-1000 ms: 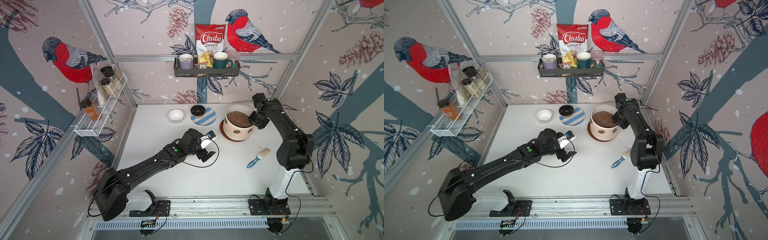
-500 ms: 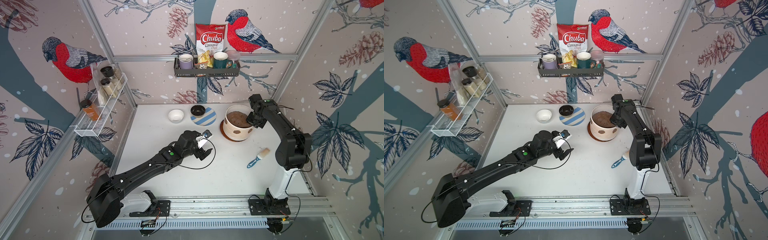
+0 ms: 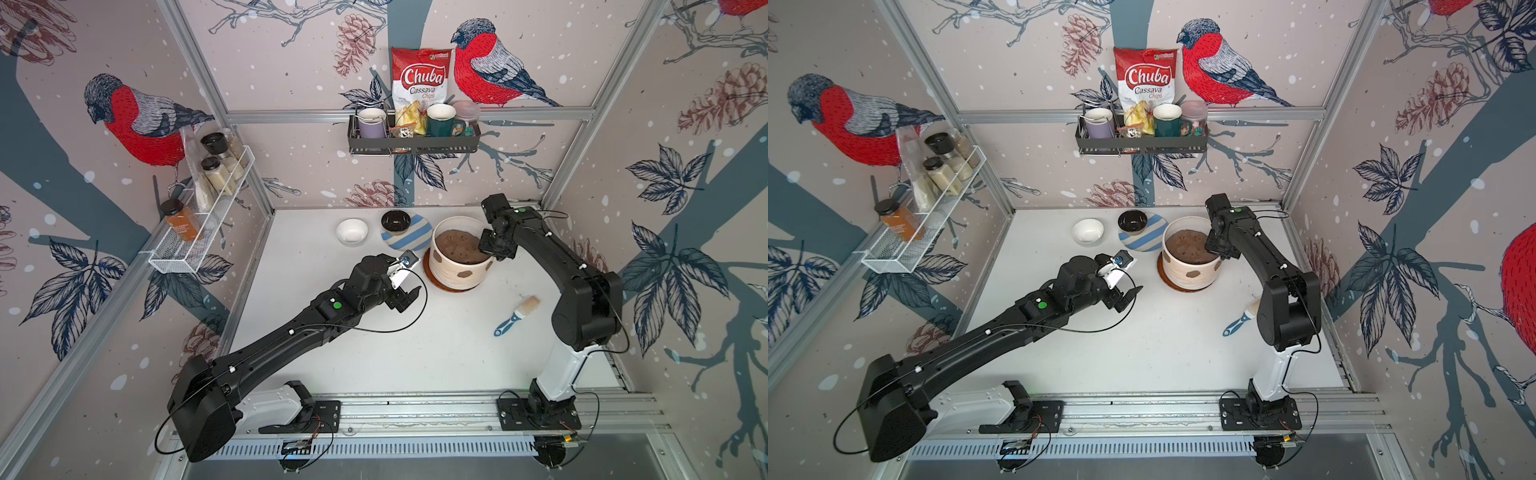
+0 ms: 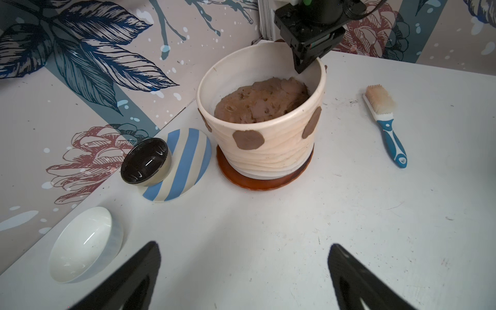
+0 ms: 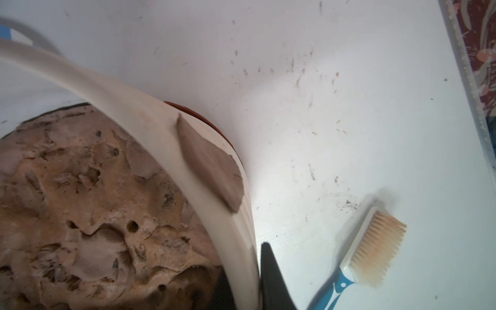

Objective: Scrub the dried mud off the ceramic pot
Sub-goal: Move the pot to the center of the board.

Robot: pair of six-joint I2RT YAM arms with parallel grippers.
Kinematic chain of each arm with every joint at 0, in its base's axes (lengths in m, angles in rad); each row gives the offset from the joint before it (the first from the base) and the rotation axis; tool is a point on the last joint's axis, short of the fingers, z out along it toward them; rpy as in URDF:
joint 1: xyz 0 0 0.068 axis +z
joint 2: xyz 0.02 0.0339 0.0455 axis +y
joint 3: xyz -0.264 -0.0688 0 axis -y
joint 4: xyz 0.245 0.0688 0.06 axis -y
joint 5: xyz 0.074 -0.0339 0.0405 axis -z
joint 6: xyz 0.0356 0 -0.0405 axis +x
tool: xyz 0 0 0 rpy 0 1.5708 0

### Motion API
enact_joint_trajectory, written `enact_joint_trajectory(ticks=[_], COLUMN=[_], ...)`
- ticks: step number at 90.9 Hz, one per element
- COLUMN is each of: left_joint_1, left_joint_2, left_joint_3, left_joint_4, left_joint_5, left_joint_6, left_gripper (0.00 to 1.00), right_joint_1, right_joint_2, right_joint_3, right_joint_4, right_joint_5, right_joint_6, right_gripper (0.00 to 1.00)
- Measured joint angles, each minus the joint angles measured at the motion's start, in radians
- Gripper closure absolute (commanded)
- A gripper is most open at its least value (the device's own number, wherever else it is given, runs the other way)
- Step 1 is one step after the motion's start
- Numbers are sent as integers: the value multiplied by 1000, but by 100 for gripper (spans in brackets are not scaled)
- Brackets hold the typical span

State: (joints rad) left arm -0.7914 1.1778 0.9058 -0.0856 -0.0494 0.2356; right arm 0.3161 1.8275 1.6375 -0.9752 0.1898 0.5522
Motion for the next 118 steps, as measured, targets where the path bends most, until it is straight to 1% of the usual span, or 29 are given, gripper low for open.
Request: enact_joint_trajectory(ticks=[9,18,31,41,47,52,54,59,67,72,81,87,94,101,111,118], left_joint_1=[13,36,73,112,134,146,150,158,160,160,160,160,160,160,166,191], left_joint_2=[-27,-48,-81,-105,-113,-115,-115,-113,-113,-131,-177,-195,-201,-193,-180,-177], left_joint_3=[-14,-15,21,48,52,55,58,80,136,140,115,113,132,169,210,223], left_joint_4=[1,0,-29,-45,-56,-67,-76,-115,-188,-214,-280,-346,-436,-525,-602,-640], left_joint_5=[-24,-42,-122,-192,-216,-212,-198,-118,84,197,327,384,408,407,334,297], left_joint_6=[0,-3,-24,-46,-53,-57,-61,-62,-52,-63,-81,-82,-89,-107,-156,-203], left_gripper=[3,4,4,4,4,4,4,5,5,5,5,4,5,5,5,5], right_joint_1=[19,43,89,141,182,215,226,253,281,285,285,284,285,288,298,309], right_joint_2=[-10,-16,-24,-30,-31,-31,-31,-29,-11,7,42,63,82,91,95,106], right_joint_3=[-13,-22,-35,-41,-41,-40,-40,-39,-10,16,66,96,122,135,143,159], right_joint_4=[13,25,50,63,69,76,77,80,60,45,14,5,-3,-6,-7,-21], right_joint_5=[-29,-38,-56,-83,-99,-116,-123,-144,-185,-212,-229,-236,-238,-241,-244,-243], right_joint_6=[-30,-60,-109,-164,-213,-257,-275,-330,-417,-463,-526,-566,-601,-642,-724,-775], right_gripper=[95,93,92,91,90,89,89,89,89,89,89,89,89,89,89,88])
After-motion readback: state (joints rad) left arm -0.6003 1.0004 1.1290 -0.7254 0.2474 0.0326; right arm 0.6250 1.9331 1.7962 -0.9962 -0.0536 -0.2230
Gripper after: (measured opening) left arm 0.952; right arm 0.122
